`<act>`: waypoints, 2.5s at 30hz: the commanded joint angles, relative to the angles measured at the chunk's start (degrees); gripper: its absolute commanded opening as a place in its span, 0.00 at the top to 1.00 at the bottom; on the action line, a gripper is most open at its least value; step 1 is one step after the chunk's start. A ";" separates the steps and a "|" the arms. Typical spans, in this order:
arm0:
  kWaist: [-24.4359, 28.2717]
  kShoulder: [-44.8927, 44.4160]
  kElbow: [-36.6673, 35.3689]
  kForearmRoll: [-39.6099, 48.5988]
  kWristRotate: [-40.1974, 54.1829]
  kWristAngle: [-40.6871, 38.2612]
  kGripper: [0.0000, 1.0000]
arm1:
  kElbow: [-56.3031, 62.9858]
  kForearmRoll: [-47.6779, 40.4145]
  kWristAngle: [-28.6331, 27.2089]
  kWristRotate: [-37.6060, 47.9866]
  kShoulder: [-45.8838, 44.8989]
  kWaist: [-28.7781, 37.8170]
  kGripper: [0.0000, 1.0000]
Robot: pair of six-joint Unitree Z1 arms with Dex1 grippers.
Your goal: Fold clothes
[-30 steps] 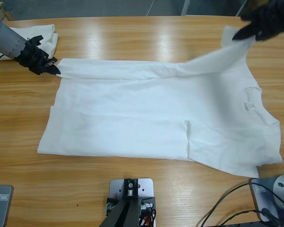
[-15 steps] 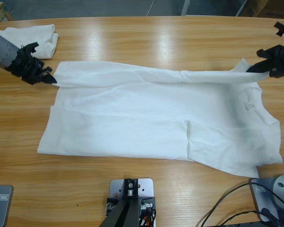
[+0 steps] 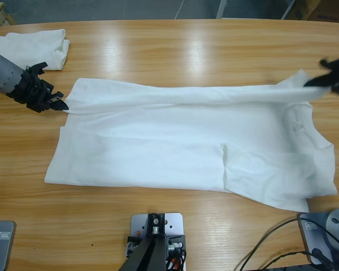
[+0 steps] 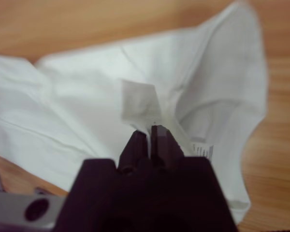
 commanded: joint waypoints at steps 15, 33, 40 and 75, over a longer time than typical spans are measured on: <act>0.14 -3.66 3.90 0.56 -0.55 -0.20 1.00 | 2.92 15.27 -0.05 1.39 1.90 1.62 1.00; 0.14 -2.94 8.16 0.56 -0.83 -1.38 1.00 | 0.16 18.68 -10.55 10.48 13.08 2.42 0.68; 0.14 -1.85 9.34 1.93 -2.54 -5.41 1.00 | 0.45 19.28 -16.07 15.07 11.21 2.42 0.00; -10.93 -7.14 2.16 9.34 7.62 9.62 0.00 | -0.35 -2.81 0.84 -18.79 21.34 15.86 0.38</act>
